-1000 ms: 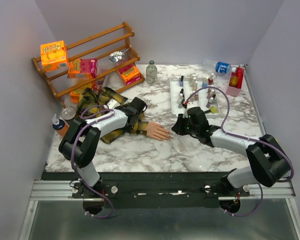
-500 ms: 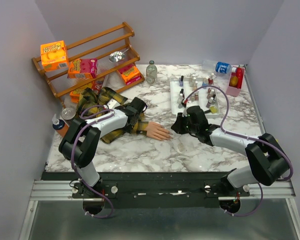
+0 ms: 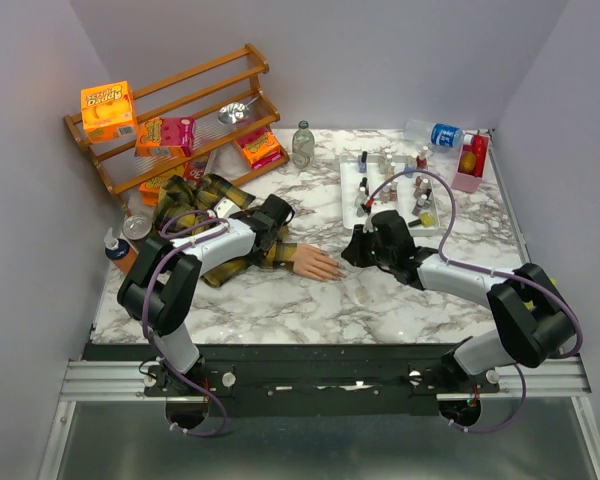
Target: Paint the nails
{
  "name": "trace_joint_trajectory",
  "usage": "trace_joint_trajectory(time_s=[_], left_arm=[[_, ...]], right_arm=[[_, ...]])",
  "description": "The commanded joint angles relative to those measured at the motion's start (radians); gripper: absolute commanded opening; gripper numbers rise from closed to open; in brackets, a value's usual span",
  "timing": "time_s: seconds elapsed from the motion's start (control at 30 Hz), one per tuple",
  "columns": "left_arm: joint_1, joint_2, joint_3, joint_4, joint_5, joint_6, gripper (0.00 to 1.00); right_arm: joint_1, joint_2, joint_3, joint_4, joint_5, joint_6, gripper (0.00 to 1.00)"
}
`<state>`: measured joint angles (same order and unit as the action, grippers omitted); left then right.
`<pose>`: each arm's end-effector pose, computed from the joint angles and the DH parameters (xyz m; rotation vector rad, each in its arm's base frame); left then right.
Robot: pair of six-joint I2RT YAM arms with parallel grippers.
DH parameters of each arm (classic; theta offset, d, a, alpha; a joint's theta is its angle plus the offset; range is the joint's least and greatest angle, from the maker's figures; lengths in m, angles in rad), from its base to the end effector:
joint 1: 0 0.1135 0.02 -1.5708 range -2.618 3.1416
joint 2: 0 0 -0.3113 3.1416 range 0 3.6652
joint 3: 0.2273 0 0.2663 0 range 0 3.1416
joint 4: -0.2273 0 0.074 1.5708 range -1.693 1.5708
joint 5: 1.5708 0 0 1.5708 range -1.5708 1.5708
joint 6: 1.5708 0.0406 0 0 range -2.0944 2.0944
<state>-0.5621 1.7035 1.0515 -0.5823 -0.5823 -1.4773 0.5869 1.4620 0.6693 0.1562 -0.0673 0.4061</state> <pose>0.2991 -0.1620 0.2105 -1.2069 2.1656 0.0302 0.2509 0.1701 0.2122 -0.2441 2.2643 0.6145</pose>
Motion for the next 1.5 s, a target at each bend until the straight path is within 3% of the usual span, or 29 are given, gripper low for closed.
trace_joint_trajectory(time_s=[0.0, 1.47], left_arm=[[0.013, 0.007, -0.027, 0.004, 0.021, 0.022, 0.48], [0.013, 0.002, -0.028, 0.002, 0.016, 0.020, 0.48]], right_arm=[[-0.002, 0.012, 0.024, -0.004, -0.011, -0.010, 0.01], [-0.002, -0.074, -0.031, -0.070, 0.121, -0.001, 0.01]])
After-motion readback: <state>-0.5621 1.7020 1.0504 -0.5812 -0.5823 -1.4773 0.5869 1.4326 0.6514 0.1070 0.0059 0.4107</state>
